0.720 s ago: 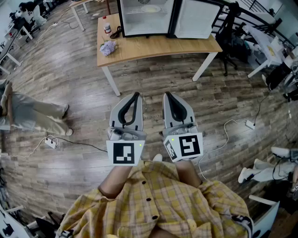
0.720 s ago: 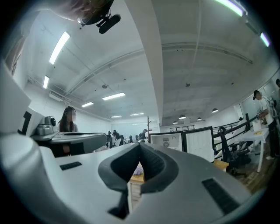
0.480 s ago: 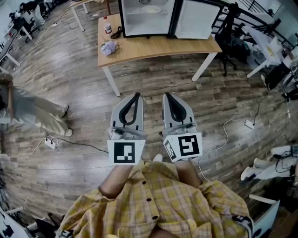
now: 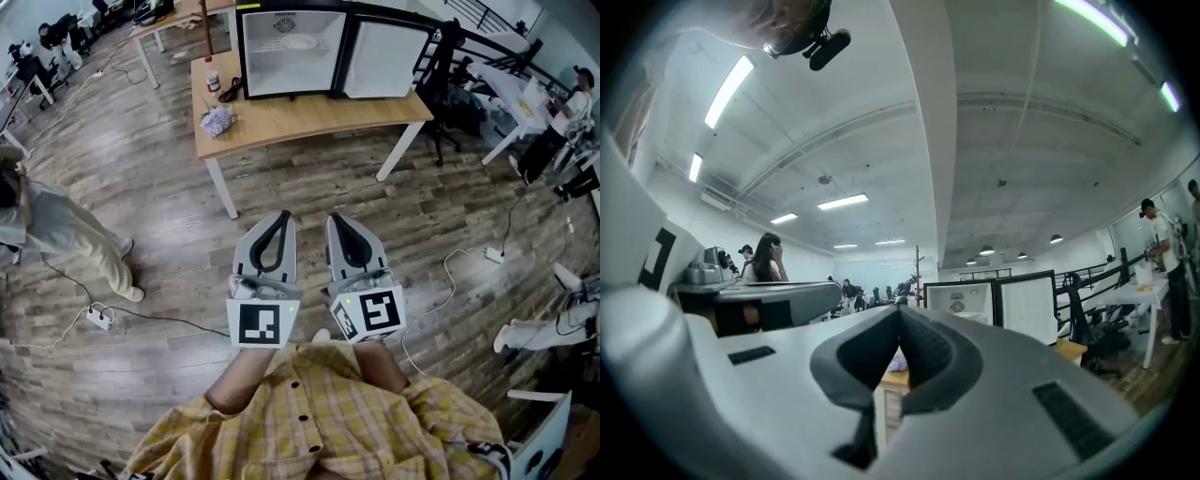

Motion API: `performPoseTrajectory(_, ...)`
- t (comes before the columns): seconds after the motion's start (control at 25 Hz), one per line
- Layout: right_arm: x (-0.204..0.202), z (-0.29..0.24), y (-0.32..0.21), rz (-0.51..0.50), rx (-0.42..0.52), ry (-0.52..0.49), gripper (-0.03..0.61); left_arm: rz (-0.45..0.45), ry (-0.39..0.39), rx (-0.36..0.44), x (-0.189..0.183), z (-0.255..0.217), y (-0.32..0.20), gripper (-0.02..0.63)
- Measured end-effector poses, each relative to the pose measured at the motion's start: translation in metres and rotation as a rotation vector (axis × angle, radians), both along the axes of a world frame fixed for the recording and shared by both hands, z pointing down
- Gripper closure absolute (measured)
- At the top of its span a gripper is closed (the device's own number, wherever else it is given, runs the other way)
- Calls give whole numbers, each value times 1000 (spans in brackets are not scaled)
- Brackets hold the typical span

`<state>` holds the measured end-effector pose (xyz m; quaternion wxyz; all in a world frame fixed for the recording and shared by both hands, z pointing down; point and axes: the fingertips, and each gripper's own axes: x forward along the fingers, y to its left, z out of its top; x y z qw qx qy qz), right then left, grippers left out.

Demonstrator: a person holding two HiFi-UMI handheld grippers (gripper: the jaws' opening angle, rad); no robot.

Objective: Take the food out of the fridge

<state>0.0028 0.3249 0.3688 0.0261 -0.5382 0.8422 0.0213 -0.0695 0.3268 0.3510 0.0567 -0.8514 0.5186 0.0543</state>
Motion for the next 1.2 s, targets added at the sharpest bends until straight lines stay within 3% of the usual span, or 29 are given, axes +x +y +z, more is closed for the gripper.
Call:
performPoseTrajectory(0.24, -7, 6, 7, 27, -1, 23, 572, 44, 14, 6, 0, 7, 1, 606)
performPoseTrajectory(0.52, -8, 14, -23, 18, -19, -1, 572, 35, -9, -47, 0, 23, -24, 606)
performPoseTrajectory(0.76, -2, 13, -73, 11, -3, -35, 572, 11, -61, -29, 2, 23, -70, 606)
performPoseTrajectory(1.2, 31, 14, -194, 6, -14, -59, 572, -25, -49, -52, 31, 27, -192, 606)
